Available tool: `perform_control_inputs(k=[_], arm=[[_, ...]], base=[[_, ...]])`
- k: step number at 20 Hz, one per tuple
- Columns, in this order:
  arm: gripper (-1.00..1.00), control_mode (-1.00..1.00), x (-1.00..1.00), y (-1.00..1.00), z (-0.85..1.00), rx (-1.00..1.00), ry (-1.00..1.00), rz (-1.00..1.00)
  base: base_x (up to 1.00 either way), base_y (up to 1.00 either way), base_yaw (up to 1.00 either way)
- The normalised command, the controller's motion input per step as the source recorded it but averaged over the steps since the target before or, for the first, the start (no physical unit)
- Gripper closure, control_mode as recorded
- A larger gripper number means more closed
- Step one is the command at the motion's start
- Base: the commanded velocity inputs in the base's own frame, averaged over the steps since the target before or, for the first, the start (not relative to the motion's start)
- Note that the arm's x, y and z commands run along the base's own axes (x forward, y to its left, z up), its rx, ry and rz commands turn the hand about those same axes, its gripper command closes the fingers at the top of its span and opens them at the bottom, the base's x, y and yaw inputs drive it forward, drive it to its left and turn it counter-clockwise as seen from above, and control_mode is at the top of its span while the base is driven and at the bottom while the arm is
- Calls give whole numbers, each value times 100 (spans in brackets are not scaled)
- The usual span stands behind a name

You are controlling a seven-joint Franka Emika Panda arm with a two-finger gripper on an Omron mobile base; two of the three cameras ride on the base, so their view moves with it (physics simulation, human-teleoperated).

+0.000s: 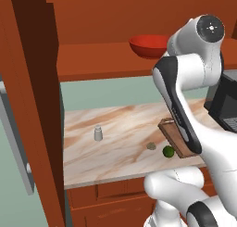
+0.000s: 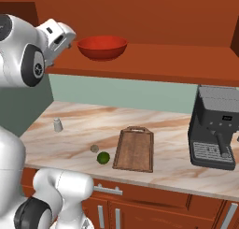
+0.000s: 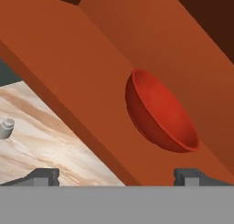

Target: Open the cabinet. Place the bowl and condiment on the counter. Then place the lime and garlic on the cutting board.

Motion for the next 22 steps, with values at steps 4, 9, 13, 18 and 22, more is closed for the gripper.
perform_control_inputs(k=[4, 9, 13, 18, 22], arm=[[-100, -100, 24, 0, -13, 0, 0, 0], [-100, -100, 23, 0, -5, 0, 0, 0], [-100, -100, 23, 0, 0, 0, 0, 0], [-100, -100, 30, 0, 0, 0, 0, 0], [-100, -100, 31, 0, 0, 0, 3, 0]], base=[[0, 0, 0], [0, 0, 0], [0, 0, 0], [0, 0, 0], [0, 0, 0]])
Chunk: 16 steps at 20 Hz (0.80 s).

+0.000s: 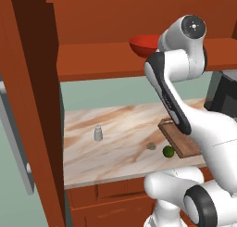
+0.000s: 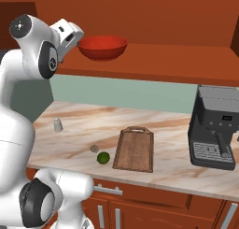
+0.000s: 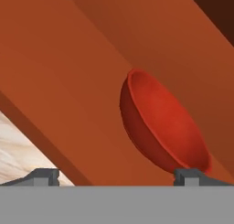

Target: Open the cabinet. Place the bowl and condiment on the counter. Then place the lime and garlic on the cutting board.

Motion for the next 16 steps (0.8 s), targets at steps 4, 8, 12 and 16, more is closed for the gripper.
perform_control_inputs(k=[4, 8, 12, 16], arm=[[-100, -100, 30, 0, -1, 0, 0, -1], [-100, -100, 29, 0, 0, 0, 0, -3], [-100, -100, 23, 0, 0, 0, 2, -5], [-100, -100, 20, 0, 0, 0, 6, -5]], base=[[0, 0, 0], [0, 0, 0], [0, 0, 0], [0, 0, 0]])
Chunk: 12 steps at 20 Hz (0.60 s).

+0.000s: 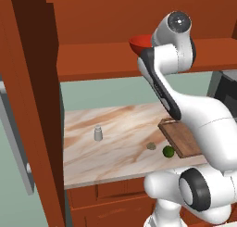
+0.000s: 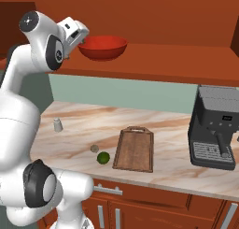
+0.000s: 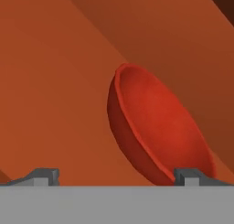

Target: Open the cabinet. Place the bowl and condiment on the counter. Then place the lime and garlic on the cutting board.

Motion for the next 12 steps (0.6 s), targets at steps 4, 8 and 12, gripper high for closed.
perform_control_inputs(k=[4, 8, 12], arm=[[-100, -100, 21, 0, 0, 0, 6, -5], [-100, -100, 24, 0, 0, 0, 3, -4], [-100, -100, 26, 0, 0, 0, 0, -3]], base=[[0, 0, 0], [0, 0, 0], [0, 0, 0]])
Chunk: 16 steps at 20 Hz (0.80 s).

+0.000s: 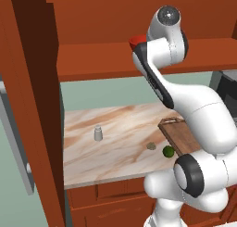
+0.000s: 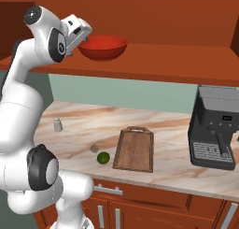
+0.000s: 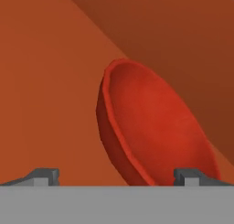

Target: Open the cabinet. Place the bowl and condiment on the counter. Then place the lime and garlic on the cutting board.

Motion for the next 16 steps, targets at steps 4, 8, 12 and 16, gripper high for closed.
perform_control_inputs(k=[4, 8, 12, 16], arm=[[-100, -100, 22, 0, -6, 0, 0, 0], [-100, -100, 13, 0, -14, 0, 0, 0], [-100, -100, 6, 0, -19, 0, 1, 0], [-100, -100, 9, 0, -13, 0, 0, 0]], base=[[0, 0, 0], [0, 0, 0], [0, 0, 0], [0, 0, 0]])
